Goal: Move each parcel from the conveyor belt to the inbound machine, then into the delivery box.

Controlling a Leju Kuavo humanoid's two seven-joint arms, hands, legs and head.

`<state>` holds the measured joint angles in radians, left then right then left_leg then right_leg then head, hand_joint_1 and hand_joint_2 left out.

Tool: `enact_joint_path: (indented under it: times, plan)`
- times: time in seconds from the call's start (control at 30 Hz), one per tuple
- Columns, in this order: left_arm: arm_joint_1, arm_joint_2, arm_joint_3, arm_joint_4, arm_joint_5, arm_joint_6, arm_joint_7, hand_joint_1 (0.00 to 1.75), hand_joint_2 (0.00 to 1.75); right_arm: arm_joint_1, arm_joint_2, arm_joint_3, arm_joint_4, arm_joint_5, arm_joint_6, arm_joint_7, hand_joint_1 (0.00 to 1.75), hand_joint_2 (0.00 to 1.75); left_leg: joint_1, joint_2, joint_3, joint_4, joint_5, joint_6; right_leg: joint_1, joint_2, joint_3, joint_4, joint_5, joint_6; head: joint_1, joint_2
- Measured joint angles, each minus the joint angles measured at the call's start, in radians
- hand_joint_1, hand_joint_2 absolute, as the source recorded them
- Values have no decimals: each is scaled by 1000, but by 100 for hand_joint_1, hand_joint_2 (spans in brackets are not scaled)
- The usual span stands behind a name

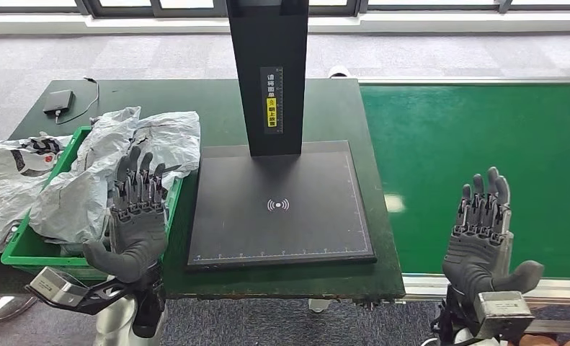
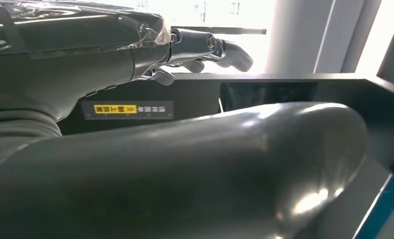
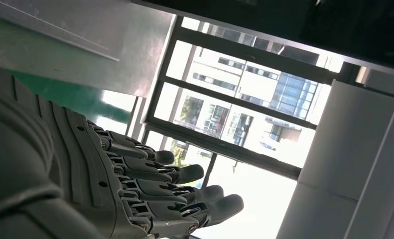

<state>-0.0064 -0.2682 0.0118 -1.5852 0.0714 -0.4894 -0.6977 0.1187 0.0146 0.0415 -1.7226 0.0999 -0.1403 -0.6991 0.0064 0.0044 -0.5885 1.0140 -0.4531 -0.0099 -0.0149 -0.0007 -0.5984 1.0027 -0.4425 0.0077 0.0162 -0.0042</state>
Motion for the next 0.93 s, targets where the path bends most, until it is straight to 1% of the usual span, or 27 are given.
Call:
enact_joint_path:
  times: [0.4,0.93]
  plan:
    - [-13,0,-4,75,21,11,0,0,0,5,9,-1,3,4,4,0,0,0,0,0,0,0,0,0,0,0,0,0,0,0,0,0]
    - [-17,0,-4,105,24,11,0,0,0,5,12,-1,6,4,4,0,0,0,0,0,0,0,0,0,0,0,0,0,0,0,0,0]
